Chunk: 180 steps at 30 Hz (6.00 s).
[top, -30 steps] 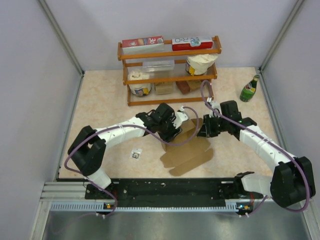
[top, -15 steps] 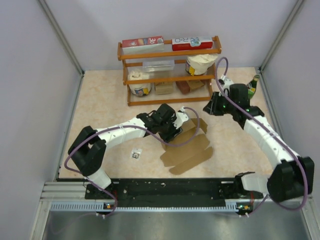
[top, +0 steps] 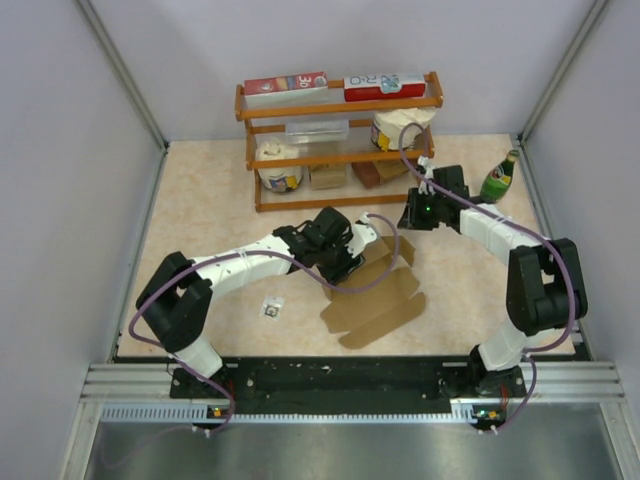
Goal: Fold the paper box
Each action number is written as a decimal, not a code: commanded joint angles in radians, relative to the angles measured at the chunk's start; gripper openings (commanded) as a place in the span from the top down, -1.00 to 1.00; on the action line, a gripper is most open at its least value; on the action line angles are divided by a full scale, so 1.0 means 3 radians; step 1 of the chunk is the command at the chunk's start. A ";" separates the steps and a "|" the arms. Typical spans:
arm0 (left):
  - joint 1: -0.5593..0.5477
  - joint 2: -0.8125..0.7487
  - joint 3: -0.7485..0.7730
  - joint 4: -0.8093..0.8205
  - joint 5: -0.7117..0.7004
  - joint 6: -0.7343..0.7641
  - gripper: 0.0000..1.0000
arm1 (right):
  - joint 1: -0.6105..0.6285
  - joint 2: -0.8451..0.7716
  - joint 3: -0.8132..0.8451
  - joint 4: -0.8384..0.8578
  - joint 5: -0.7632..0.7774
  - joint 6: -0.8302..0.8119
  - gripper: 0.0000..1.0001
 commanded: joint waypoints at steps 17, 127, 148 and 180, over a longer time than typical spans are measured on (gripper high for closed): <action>-0.0012 0.0051 0.0123 0.0041 -0.0006 -0.0070 -0.01 | -0.0002 -0.0447 -0.0306 -0.0411 -0.0501 -0.0281 0.51; -0.0047 0.0010 0.0036 0.0092 -0.0113 0.0032 0.04 | 0.0397 -0.1250 -0.0787 -0.0912 -0.0194 -0.0291 0.86; -0.0252 0.0077 -0.0036 -0.0057 -0.0563 0.0181 0.06 | 0.0397 -0.1296 -0.0762 -0.0984 -0.0255 -0.0240 0.24; -0.0318 0.0113 0.0036 -0.0082 -0.0630 0.0140 0.07 | -0.0002 -0.0570 -0.0403 -0.0339 -0.0147 -0.0261 0.00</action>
